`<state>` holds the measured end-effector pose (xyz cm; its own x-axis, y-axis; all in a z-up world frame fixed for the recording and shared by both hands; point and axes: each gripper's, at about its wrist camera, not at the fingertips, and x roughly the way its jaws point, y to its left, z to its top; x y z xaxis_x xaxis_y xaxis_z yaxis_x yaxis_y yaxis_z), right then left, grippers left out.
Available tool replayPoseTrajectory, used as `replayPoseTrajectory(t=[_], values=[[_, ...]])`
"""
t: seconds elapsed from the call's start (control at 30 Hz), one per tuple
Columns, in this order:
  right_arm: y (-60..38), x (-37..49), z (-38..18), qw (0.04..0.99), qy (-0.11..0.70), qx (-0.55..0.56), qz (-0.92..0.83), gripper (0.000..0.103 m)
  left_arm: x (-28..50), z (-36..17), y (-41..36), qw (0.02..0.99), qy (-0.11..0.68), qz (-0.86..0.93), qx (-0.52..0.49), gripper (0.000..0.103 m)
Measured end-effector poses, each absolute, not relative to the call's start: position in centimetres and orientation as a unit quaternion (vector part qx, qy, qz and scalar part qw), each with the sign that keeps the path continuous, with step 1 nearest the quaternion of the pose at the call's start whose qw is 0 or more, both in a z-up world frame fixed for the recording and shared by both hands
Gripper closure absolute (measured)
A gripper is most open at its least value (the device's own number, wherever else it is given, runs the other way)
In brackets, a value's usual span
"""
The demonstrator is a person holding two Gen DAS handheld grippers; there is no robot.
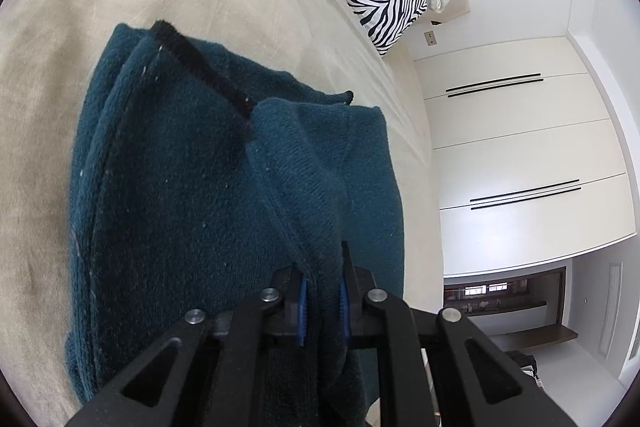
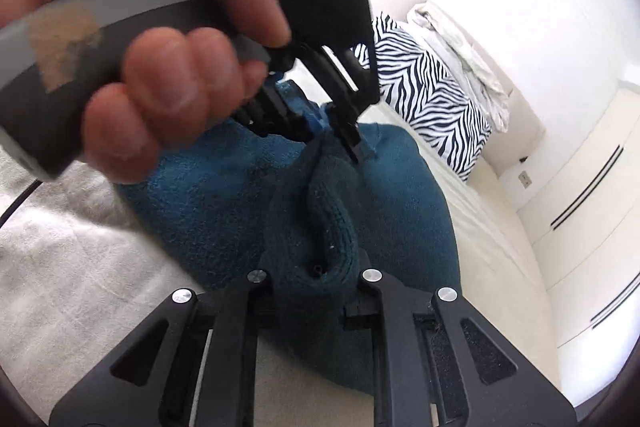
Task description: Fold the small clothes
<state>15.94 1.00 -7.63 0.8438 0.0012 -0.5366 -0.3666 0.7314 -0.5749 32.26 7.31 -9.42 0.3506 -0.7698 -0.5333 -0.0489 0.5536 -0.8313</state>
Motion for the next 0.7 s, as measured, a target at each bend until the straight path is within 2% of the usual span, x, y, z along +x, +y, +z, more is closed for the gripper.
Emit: replayPoseTrajectory(t=[0.27,0.57,0.7], values=[[4.0,15.4,-7.0,0.874,0.202,-0.420,0.134,0.093,34.2,-6.2,10.9,0.755,0.504,-0.251,-0.336,0.090],[5.6,16.8,-8.2,0.856,0.214,-0.434,0.183,0.093,34.6,-9.4,14.0,0.751,0.518,-0.229,-0.340,0.090],[5.6,17.5,-9.7,0.844,0.242,-0.438,0.193,0.092,33.8,-11.0,14.2,0.747,0.529,-0.219,-0.336,0.086]])
